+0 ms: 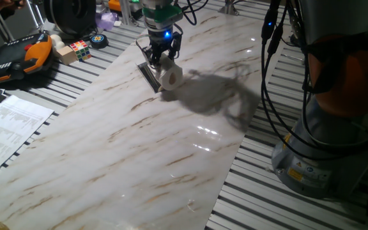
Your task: Take the roll of paper down from the shelf
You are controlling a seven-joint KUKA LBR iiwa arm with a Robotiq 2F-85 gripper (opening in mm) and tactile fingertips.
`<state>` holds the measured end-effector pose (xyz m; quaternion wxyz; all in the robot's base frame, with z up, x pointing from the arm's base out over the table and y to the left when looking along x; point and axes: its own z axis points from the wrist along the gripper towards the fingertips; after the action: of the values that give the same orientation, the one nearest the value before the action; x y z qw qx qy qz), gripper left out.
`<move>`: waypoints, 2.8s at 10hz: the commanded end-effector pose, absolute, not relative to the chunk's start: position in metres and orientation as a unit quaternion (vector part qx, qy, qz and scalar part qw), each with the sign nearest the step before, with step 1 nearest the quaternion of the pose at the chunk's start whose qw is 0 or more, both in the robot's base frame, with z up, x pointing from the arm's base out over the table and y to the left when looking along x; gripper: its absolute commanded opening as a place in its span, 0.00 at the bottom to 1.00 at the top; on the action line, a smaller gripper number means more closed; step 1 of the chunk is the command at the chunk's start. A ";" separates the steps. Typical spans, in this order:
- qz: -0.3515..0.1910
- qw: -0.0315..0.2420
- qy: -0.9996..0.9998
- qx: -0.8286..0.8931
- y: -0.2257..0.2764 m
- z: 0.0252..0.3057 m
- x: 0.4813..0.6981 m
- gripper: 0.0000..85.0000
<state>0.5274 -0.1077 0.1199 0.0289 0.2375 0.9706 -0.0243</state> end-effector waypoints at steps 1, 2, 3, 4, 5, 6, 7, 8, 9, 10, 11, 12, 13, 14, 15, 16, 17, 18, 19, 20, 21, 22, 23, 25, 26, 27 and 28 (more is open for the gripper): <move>-0.023 0.027 0.971 0.237 -0.108 0.121 0.528 0.49; -0.022 0.026 0.971 0.236 -0.109 0.122 0.528 0.49; -0.022 0.024 0.972 0.233 -0.110 0.124 0.528 0.49; -0.025 0.025 0.972 0.232 -0.110 0.124 0.528 0.49; -0.026 0.026 0.972 0.232 -0.110 0.123 0.528 0.50; -0.024 0.027 0.972 0.232 -0.111 0.123 0.528 0.50; -0.020 0.026 0.972 0.232 -0.111 0.123 0.529 0.51; -0.015 0.025 0.973 0.230 -0.111 0.123 0.529 0.51; -0.013 0.025 0.973 0.228 -0.111 0.123 0.529 0.51; -0.008 0.028 0.974 0.227 -0.111 0.123 0.529 0.51; -0.013 0.039 0.975 0.216 -0.111 0.123 0.529 0.51; -0.014 0.044 0.976 0.212 -0.111 0.123 0.529 0.52; -0.014 0.045 0.977 0.206 -0.111 0.123 0.529 0.52; -0.014 0.050 0.979 0.199 -0.111 0.123 0.529 0.53; -0.012 0.050 0.979 0.196 -0.111 0.123 0.529 0.53; -0.012 0.046 0.980 0.195 -0.111 0.123 0.529 0.54; -0.012 0.043 0.980 0.195 -0.110 0.124 0.526 0.54; -0.012 0.042 0.980 0.196 -0.109 0.124 0.521 0.55; -0.010 0.043 0.979 0.200 -0.106 0.123 0.515 0.55; -0.010 0.042 0.978 0.204 -0.103 0.122 0.511 0.55; -0.011 0.042 0.978 0.205 -0.102 0.122 0.507 0.55; -0.006 0.041 0.977 0.208 -0.100 0.121 0.504 0.56; -0.006 0.041 0.977 0.211 -0.096 0.120 0.502 0.56; -0.004 0.041 0.976 0.215 -0.089 0.119 0.500 0.56; -0.005 0.042 0.975 0.218 -0.084 0.119 0.501 0.56; -0.007 0.043 0.974 0.222 -0.077 0.121 0.502 0.56; -0.009 0.042 0.973 0.225 -0.070 0.124 0.506 0.56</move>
<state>0.5061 -0.0697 0.1241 0.0418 0.2250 0.9734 -0.0090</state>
